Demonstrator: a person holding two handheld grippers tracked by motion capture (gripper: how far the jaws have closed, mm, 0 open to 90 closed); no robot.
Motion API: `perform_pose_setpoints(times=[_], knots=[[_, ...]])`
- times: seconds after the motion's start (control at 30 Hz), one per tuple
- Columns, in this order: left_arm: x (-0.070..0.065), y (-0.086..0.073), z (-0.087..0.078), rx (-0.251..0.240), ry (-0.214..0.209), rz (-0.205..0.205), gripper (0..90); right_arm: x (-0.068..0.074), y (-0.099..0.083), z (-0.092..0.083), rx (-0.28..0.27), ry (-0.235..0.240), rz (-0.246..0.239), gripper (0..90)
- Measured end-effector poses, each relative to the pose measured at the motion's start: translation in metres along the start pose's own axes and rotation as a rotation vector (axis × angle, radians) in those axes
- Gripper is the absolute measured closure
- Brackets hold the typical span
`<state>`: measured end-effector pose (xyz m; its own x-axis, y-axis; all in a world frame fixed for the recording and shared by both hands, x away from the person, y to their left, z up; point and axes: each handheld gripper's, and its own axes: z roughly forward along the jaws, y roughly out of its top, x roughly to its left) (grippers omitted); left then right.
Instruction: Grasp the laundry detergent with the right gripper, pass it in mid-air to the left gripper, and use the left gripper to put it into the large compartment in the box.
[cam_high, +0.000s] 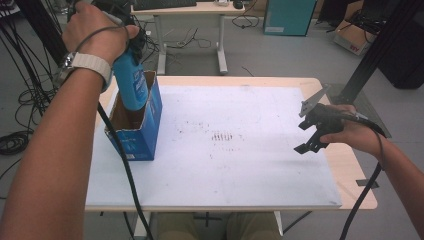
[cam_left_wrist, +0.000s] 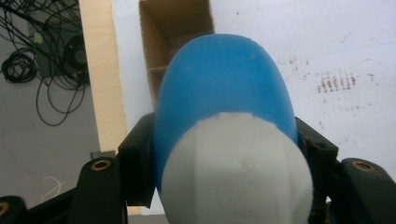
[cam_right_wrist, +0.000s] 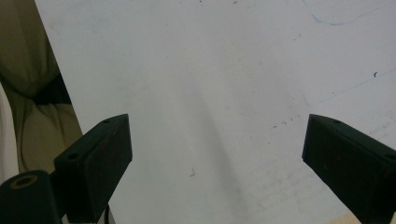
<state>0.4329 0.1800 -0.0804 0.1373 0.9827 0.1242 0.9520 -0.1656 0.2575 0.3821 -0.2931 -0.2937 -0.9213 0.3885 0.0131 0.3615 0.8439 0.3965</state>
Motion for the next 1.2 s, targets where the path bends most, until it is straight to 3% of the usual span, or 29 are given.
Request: perform_pose_setpoints(times=[0.33, 1.2], knots=[[0.01, -0.004, 0.019, 0.001, -0.002, -0.021, 37.5, -0.002, -0.001, 0.003, 0.002, 0.001, 0.011, 8.4], [0.022, -0.011, 0.063, 0.035, 0.007, -0.031, 37.5, -0.005, -0.008, 0.004, 0.015, 0.002, 0.03, 8.3]])
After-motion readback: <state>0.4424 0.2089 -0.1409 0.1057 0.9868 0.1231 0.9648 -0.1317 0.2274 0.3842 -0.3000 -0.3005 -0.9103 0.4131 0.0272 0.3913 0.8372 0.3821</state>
